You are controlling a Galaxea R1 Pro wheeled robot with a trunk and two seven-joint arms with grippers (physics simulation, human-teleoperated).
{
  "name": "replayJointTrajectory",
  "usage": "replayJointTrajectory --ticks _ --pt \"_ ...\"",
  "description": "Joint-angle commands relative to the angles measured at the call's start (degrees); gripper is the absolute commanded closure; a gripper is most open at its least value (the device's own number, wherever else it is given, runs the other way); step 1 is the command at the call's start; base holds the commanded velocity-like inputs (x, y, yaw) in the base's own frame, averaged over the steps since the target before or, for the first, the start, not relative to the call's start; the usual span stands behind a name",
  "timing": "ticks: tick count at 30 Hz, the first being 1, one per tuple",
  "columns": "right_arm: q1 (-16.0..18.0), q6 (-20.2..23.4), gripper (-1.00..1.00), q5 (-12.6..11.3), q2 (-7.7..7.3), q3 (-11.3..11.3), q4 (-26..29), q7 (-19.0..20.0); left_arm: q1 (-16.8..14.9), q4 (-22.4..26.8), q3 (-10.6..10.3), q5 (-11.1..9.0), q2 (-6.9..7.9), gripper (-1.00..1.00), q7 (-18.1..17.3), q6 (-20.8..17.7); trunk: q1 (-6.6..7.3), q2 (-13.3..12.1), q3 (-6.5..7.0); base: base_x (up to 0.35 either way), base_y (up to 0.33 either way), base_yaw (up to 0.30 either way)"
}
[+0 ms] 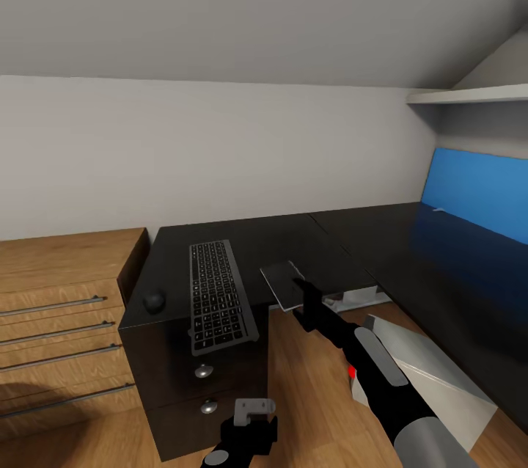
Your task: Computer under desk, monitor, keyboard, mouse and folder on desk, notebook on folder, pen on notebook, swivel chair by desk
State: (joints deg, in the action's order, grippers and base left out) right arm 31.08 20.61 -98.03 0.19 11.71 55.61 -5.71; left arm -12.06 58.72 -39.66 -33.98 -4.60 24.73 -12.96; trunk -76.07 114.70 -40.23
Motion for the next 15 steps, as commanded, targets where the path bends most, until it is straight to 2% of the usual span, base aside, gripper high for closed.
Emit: replayJointTrajectory --ticks 1,15 --pt "0.03 0.04 -1.0 -0.58 0.0 -0.02 0.09 -0.56 -0.04 0.08 -0.15 -0.38 0.03 -1.0 0.44 -0.14 0.01 0.03 -0.06 0.0 0.0 0.0" --pt "0.03 0.05 -1.0 -0.58 -0.01 -0.02 0.11 -0.71 -0.05 -0.08 -0.15 -0.44 0.03 -1.0 0.4 -0.14 0.01 0.03 -0.06 -0.009 0.0 0.0"
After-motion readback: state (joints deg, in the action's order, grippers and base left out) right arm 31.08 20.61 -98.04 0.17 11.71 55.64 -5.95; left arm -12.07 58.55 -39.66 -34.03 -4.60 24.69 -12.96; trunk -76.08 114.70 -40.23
